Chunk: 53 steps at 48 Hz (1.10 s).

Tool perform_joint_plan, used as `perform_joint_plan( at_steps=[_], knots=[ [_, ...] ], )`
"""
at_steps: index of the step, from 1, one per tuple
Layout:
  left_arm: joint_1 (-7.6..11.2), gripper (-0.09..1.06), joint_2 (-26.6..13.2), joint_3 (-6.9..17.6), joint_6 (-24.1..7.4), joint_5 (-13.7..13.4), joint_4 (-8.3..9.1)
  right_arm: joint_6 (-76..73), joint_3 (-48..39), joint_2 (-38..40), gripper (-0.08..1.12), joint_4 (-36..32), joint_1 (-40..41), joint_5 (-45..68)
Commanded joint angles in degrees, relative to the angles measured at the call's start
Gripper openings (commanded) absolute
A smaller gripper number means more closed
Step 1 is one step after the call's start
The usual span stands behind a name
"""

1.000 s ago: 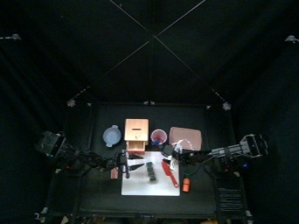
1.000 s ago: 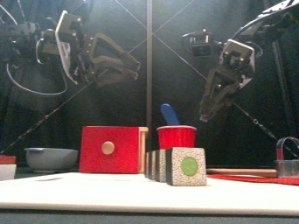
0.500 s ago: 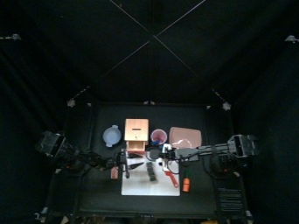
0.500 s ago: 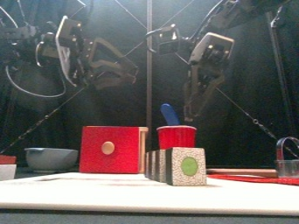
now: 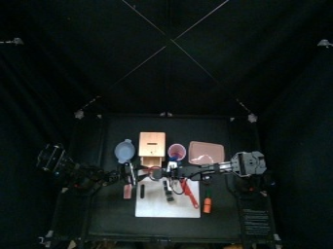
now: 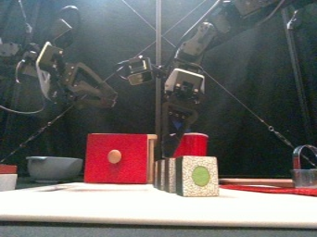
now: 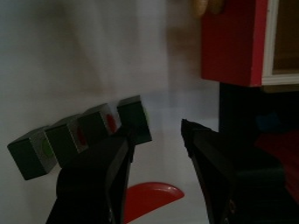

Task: Place sushi on board then cut the sushi with the knife then place the pieces on the plate
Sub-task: Place the 4 sushi pieces on the plate

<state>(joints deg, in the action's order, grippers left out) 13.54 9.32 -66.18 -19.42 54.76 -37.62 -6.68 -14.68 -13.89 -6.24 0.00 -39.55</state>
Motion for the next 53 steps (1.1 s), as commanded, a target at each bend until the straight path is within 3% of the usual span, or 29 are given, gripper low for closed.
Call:
perform_joint_plan(
  at_steps=[1,18,53],
  knots=[
    [-0.18,0.76,0.53,0.26,0.0,0.53,0.09,0.09,1.76,0.53,0.81,0.88,-0.18,0.18],
    [0.0,0.76,0.26,-0.26,0.09,0.53,0.0,0.09,2.11,-1.14,0.81,3.69,-0.79,0.18],
    [0.09,0.76,0.09,-0.26,0.18,0.0,-1.05,0.0,2.46,-1.85,0.81,2.29,-0.35,0.09]
  ],
)
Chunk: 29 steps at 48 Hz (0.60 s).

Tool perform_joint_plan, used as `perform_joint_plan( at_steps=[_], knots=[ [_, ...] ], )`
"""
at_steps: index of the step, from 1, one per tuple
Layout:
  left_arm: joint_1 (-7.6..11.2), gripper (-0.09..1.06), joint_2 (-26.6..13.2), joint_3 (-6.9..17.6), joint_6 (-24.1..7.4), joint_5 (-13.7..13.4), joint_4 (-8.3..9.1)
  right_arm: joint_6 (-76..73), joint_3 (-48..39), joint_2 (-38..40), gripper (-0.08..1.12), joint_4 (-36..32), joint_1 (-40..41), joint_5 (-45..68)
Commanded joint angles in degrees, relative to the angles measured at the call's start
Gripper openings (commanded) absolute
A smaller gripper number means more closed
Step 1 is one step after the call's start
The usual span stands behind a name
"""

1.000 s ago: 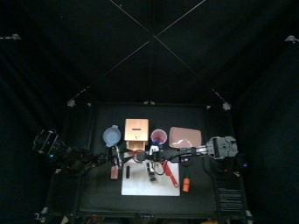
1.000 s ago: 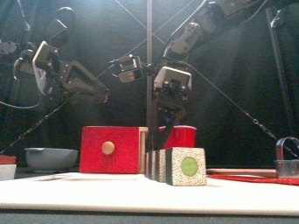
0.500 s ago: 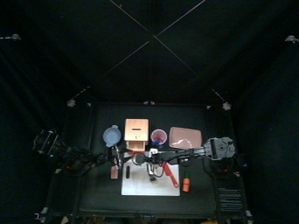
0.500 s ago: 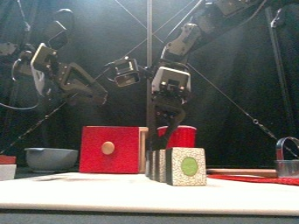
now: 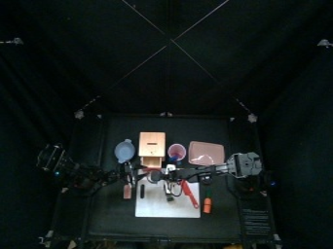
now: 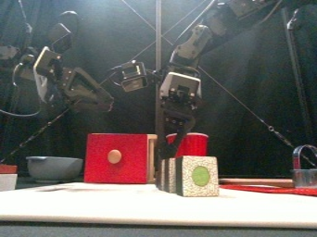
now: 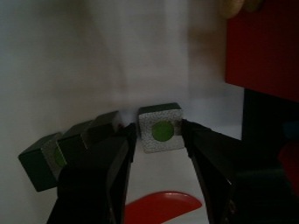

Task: Place sushi on board then cut the sushi with the knife then place the pieces on the plate
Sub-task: Place the 4 sushi pieces on the plate

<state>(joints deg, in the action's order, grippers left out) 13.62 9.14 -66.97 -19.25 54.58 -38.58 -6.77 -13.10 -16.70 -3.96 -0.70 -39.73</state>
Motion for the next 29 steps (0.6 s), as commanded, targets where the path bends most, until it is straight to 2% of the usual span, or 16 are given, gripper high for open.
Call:
perform_joint_plan(
  at_steps=[1,16,29],
  knots=[
    [0.09,0.76,0.26,0.44,0.0,0.18,-0.09,0.09,0.88,0.88,0.81,0.0,0.35,0.35],
    [0.0,0.76,0.18,0.35,0.0,0.18,-1.58,0.09,0.18,-0.09,0.81,0.26,0.44,0.88],
    [0.0,0.76,0.18,0.35,0.0,0.18,-1.58,-0.09,-0.44,-0.79,0.8,0.0,0.53,2.29]
  ],
)
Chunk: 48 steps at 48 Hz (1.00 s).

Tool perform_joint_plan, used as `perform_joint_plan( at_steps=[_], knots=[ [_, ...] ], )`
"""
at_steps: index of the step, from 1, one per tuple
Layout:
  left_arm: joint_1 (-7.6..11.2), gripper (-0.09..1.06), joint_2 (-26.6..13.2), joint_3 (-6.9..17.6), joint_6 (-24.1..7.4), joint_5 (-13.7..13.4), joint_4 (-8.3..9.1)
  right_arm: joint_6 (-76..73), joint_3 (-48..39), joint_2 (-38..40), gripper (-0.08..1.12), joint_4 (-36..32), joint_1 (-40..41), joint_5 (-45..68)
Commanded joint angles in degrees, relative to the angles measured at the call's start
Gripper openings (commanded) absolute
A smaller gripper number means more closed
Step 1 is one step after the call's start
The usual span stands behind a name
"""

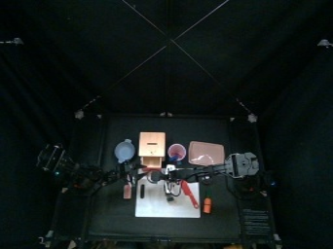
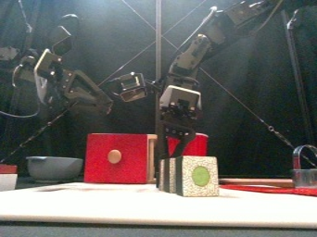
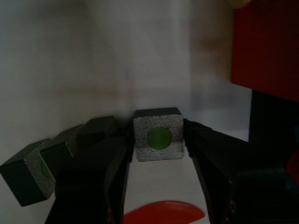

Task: Place sushi on board then cut the sushi with the knife then place the pieces on the plate
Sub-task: Place the 4 sushi pieces on the plate

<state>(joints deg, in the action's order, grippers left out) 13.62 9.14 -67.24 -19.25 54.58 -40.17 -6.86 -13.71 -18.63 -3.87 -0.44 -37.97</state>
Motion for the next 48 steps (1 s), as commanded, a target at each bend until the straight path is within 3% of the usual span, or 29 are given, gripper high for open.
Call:
perform_joint_plan(
  at_steps=[1,22,35,48],
  knots=[
    [0.0,0.76,0.18,0.62,0.0,0.18,0.0,0.0,0.18,1.14,0.8,-0.09,0.26,0.53],
    [0.26,0.76,0.18,0.62,0.09,0.18,-0.09,-0.62,-1.58,4.39,0.53,-0.18,0.88,-0.26],
    [0.35,0.76,0.18,0.62,0.0,0.18,-0.09,-3.34,-9.67,17.67,0.53,0.44,2.29,-3.78],
    [0.35,0.76,0.18,0.79,0.0,0.18,-0.09,-10.99,-25.84,32.17,0.53,-1.23,4.04,-3.25]
  ],
)
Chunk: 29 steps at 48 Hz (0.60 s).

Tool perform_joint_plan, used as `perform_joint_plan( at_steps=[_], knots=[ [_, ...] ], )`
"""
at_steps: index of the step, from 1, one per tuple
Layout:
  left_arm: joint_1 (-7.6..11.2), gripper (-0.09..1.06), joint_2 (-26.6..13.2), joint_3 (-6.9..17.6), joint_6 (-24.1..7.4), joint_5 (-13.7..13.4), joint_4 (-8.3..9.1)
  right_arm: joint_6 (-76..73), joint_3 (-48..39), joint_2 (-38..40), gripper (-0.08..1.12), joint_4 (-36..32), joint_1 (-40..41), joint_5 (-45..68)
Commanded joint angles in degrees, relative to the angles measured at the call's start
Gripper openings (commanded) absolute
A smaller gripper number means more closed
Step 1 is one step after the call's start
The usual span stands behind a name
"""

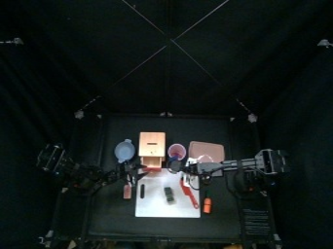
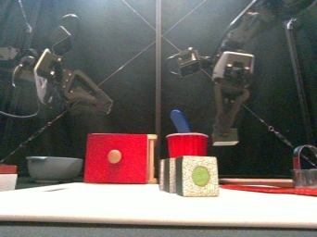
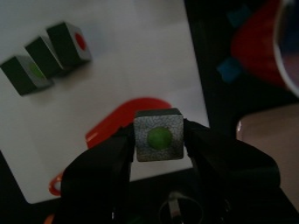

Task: Place sushi on board then cut the sushi with the knife then place the pieces on the plate
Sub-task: Place the 4 sushi pieces on the plate

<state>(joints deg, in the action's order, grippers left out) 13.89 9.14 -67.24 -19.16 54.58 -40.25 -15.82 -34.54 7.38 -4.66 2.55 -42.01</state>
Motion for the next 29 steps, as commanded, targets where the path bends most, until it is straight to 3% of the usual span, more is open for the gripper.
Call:
perform_joint_plan(
  at_steps=[1,9,16,29],
  knots=[
    [0.09,0.76,0.26,0.79,-0.09,0.18,0.0,-2.55,-6.33,7.12,0.53,-0.7,1.41,1.23],
    [-0.26,0.76,0.18,1.05,-0.35,0.18,0.09,-2.81,-9.49,8.53,0.53,-5.19,7.56,3.87],
    [-0.35,0.76,0.18,1.23,-0.53,0.18,0.18,-0.62,-8.61,4.39,0.53,-9.76,14.41,5.27],
    [-0.35,0.76,0.18,1.14,-0.35,0.18,0.18,9.84,-3.69,-5.19,0.53,-9.14,19.95,3.43]
  ],
)
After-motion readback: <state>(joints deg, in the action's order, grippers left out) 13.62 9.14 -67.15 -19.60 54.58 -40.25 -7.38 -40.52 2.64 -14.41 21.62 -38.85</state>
